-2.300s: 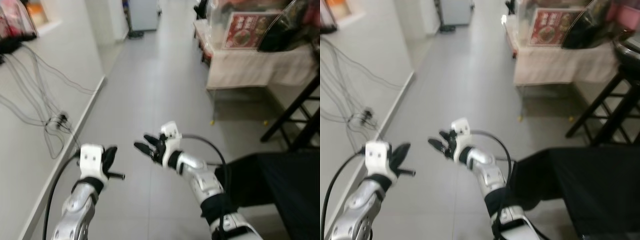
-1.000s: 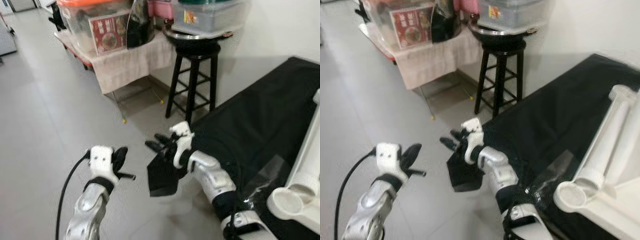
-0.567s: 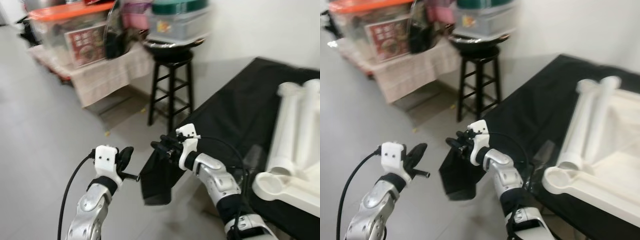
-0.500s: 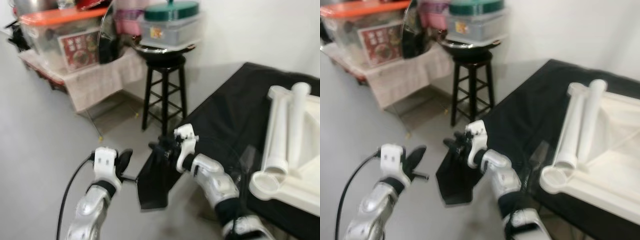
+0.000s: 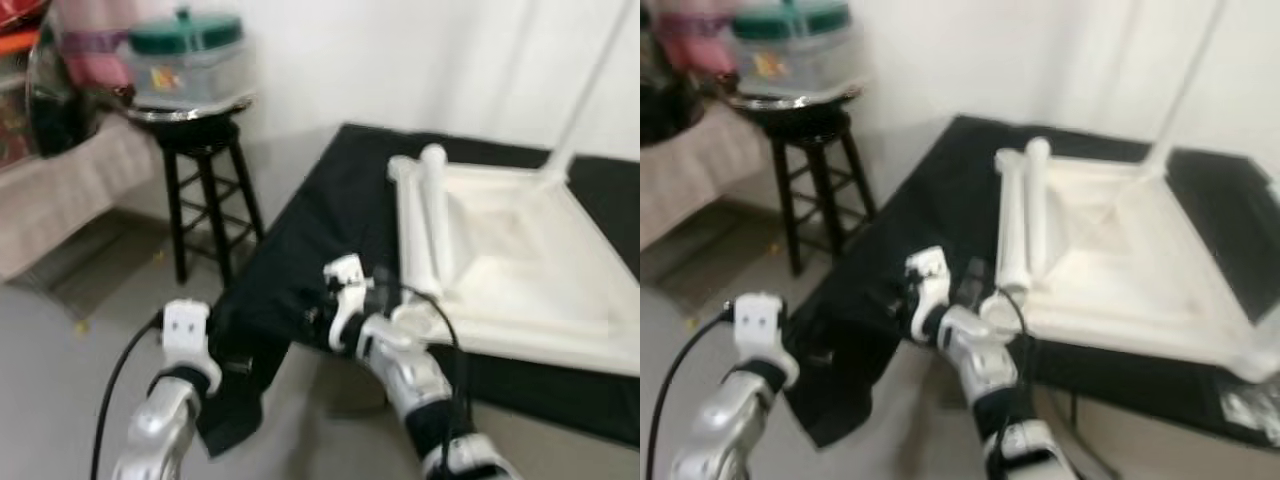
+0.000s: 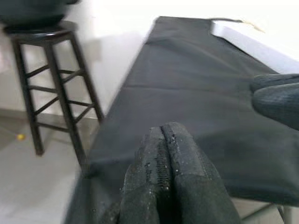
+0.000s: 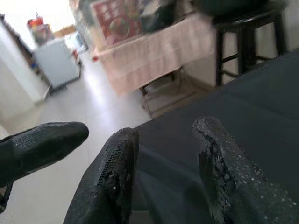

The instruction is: Building children table

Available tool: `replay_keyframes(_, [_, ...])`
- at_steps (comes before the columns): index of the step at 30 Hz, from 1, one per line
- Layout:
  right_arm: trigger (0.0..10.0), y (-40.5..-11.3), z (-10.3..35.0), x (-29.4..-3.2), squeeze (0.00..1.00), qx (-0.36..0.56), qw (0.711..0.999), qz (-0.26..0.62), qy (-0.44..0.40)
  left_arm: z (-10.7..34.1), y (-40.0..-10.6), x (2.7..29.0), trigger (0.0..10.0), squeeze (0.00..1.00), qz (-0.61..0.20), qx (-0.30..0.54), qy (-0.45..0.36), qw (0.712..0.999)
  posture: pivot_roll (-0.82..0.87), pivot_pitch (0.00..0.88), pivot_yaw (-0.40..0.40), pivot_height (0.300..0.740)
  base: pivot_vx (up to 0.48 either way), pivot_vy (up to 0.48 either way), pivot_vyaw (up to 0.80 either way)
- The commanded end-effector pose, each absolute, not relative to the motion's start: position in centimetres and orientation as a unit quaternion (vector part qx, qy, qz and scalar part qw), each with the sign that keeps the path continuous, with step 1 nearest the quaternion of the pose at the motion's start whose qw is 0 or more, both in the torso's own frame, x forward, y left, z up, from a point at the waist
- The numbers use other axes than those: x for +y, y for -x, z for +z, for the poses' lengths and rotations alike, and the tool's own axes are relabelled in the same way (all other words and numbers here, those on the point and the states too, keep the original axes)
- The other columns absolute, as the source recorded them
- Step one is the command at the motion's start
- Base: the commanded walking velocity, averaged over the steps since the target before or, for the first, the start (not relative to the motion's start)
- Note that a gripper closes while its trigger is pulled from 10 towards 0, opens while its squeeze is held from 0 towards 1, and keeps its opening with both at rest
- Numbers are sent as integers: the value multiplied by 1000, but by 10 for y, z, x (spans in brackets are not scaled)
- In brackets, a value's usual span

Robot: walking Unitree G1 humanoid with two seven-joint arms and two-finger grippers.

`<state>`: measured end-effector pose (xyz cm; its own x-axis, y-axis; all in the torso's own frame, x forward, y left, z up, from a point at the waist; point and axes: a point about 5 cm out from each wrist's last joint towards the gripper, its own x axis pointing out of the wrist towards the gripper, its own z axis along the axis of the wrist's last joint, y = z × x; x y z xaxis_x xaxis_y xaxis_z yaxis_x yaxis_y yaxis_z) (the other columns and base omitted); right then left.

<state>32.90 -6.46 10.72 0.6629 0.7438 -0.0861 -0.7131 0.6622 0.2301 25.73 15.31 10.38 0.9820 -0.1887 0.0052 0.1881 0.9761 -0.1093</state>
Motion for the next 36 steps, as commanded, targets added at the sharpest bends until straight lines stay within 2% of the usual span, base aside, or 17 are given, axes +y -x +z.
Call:
replay_keyframes(1, [10000, -330, 107, -69, 0, 87, 910, 395, -94, 104, -258, 152, 10000, 0, -97, 3, 56, 994, -50, 0, 43, 740, 0, 0, -800])
replay_keyframes(30, [10000, -329, 107, -69, 0, 86, 908, 398, -101, 106, -257, 152, 10000, 0, -101, -3, 63, 993, -41, 0, 43, 740, 0, 0, -800])
replay_keyframes(36, [10000, -329, 110, -70, 0, 71, 905, 404, -114, 109, -257, 154, 10000, 0, -97, -18, 66, 993, -42, 0, 43, 740, 0, 0, -92])
